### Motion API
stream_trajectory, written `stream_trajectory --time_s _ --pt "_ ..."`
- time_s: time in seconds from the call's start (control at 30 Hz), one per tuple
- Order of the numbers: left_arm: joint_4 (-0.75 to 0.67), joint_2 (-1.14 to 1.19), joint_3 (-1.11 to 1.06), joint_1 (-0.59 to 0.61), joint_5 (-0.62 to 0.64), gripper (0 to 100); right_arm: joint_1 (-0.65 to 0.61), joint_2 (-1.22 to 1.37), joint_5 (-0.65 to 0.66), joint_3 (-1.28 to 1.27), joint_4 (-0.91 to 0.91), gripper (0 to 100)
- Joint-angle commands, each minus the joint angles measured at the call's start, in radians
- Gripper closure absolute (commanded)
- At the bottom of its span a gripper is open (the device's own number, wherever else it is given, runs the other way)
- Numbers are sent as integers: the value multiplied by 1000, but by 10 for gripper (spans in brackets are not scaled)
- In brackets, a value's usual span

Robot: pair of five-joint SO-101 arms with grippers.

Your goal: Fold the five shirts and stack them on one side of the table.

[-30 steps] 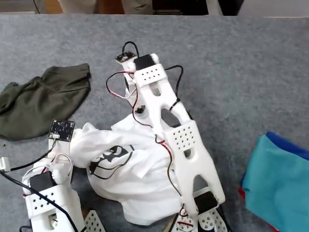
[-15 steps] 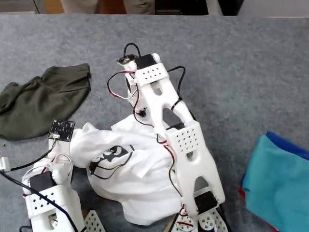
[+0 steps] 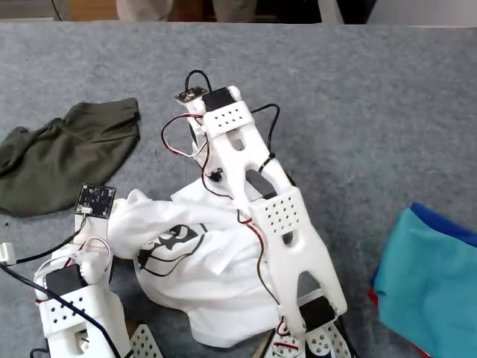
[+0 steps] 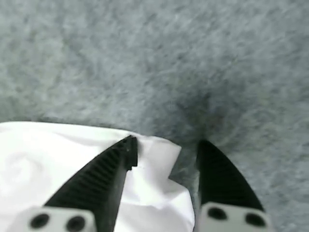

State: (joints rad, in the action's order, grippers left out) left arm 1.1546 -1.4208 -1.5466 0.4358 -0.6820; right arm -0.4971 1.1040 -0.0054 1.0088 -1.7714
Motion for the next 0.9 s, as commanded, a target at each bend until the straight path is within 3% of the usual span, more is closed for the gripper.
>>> stream_trajectory --time_s 0.0,0.13,0.6,0.73,0.87 --pt "-9 -10 5 -3 5 981 -28 4 2 38 -11 876" --pt "-11 -10 5 -3 5 981 -22 1 2 45 -11 989" --pt "-11 -10 11 -9 12 981 -21 -182 -3 45 -12 994" --pt "-12 -12 40 -43 199 981 2 -341 -23 47 -12 994" --pt "-6 -4 233 -43 377 981 67 -541 -40 47 -12 994"
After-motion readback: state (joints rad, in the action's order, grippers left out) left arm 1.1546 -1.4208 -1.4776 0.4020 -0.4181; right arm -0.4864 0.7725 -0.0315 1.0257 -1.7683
